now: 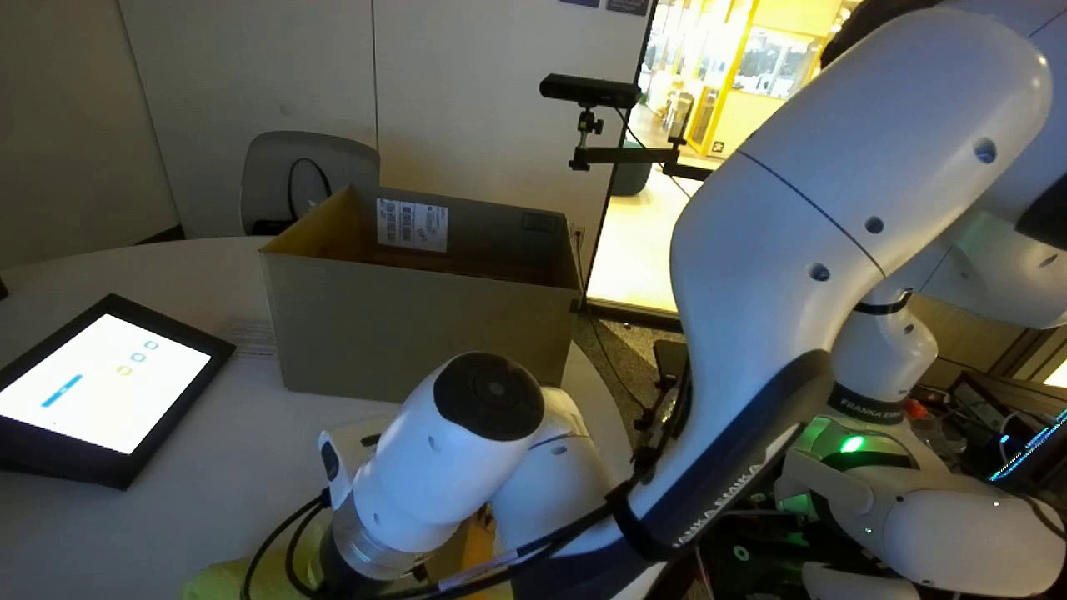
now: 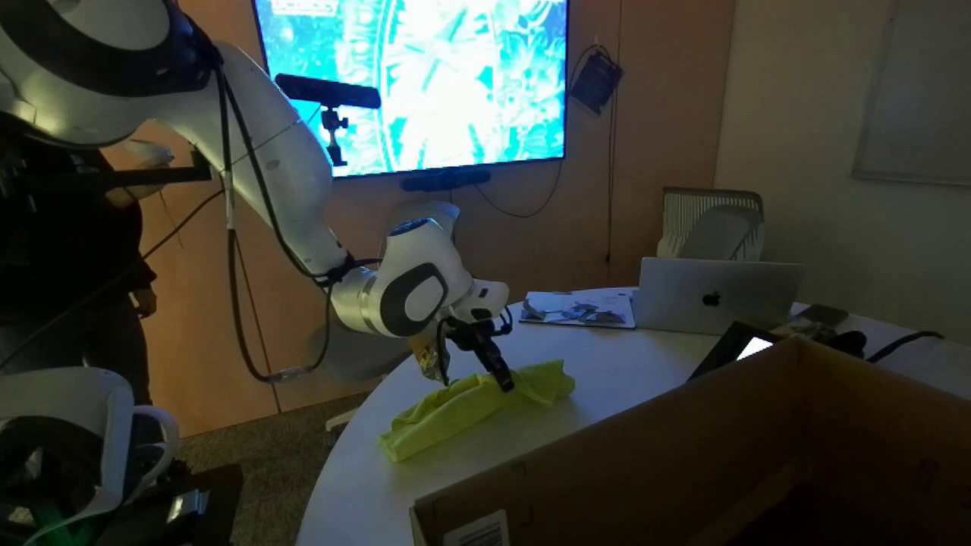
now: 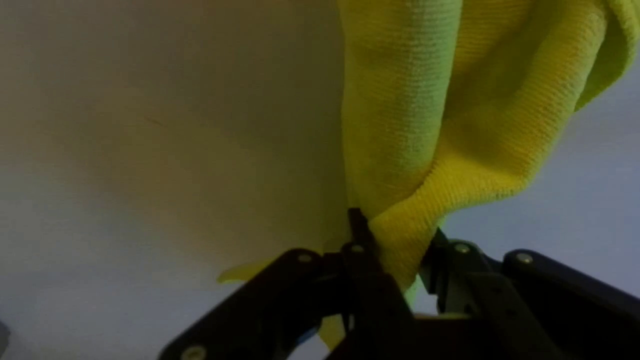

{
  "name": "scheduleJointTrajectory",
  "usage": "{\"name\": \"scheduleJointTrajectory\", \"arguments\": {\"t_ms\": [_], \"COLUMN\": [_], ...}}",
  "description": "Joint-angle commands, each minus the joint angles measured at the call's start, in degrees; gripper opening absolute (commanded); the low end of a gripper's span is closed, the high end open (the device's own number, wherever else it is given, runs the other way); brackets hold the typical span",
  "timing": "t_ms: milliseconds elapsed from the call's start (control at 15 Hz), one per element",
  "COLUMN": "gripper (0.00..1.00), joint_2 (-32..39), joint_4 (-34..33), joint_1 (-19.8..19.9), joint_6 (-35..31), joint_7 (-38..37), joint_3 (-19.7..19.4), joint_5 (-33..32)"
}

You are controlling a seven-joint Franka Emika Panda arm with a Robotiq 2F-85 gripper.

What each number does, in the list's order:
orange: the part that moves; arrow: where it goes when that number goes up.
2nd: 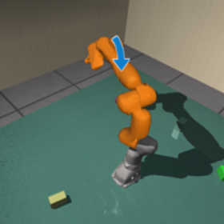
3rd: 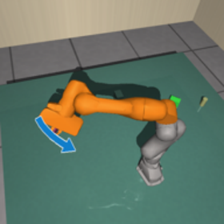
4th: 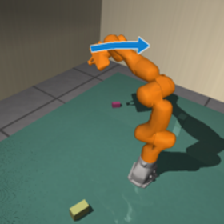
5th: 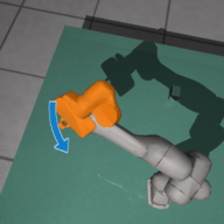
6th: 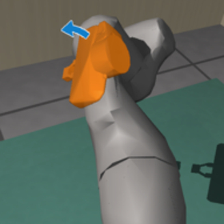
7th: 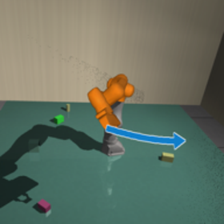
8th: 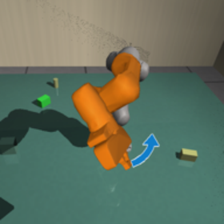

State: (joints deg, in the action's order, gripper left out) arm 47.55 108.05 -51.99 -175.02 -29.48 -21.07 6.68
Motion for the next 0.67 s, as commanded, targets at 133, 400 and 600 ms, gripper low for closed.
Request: {"name": "scheduleJointTrajectory", "arguments": {"t_ms": [133,400,600], "gripper": [0.12,0.13,0.26], "joint_2": [4.1,6.8,7.8], "joint_4": [-5.2,-8.4,-9.9], "joint_1": [-5.0,-6.3,-5.9], "joint_6": [2.7,6.2,7.3], "joint_7": [1.2,1.5,1.5], "joint_3": [-1.1,-0.6,-0.3], "joint_5": [-2.9,-4.6,-5.3]}}
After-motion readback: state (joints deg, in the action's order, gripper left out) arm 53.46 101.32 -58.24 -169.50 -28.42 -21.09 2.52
